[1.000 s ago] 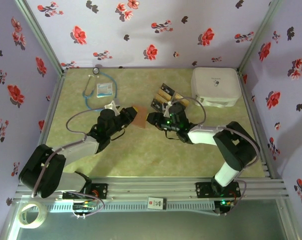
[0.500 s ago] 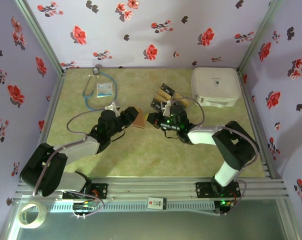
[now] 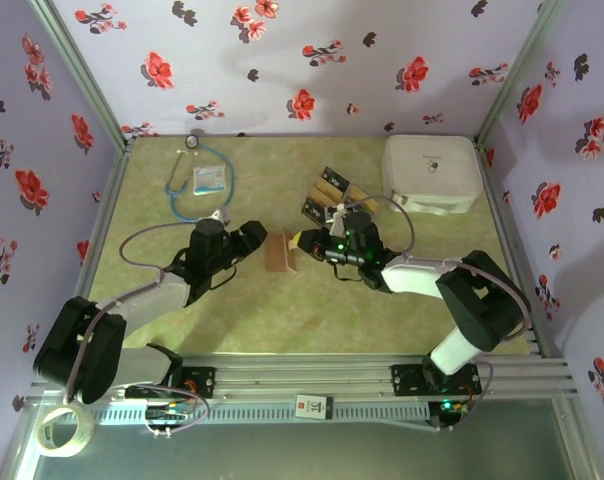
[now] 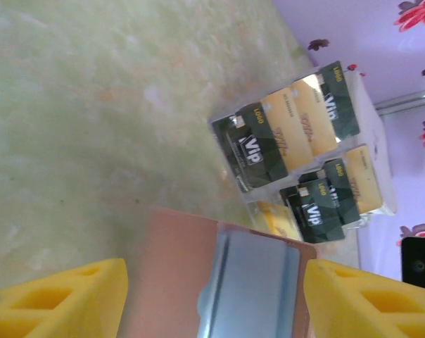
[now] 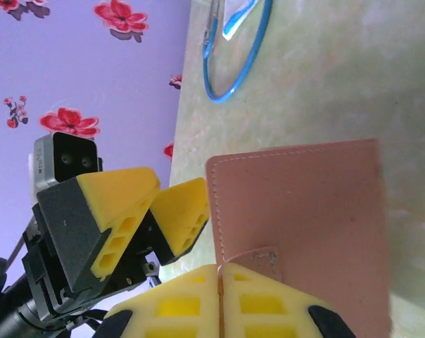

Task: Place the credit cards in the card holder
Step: Open the card holder at the center of the table.

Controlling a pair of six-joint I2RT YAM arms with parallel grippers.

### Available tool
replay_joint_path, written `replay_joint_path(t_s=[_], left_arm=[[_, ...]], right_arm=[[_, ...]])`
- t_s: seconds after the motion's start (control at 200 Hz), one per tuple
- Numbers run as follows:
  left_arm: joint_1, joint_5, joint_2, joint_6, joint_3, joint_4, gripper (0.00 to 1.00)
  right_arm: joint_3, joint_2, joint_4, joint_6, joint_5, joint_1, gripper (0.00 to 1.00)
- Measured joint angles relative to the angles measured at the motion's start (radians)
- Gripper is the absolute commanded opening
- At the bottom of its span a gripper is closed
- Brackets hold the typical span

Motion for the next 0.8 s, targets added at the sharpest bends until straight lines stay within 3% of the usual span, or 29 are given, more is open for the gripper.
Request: replay_joint_path(t_s=[0.485,0.8], left_arm=[[0.000,-0.023,0.080,0.094,0.004,-0.206,0.53],[-0.002,-0.034,0.126,0.159,0.076,-0.296,0.56]], right_arm=[[-0.102,0.039,0.023,-0.023,0.020,-0.012,0.00],[-0.129,-0.018,-0.156,-0.141,0.092,-0.029,0.00]])
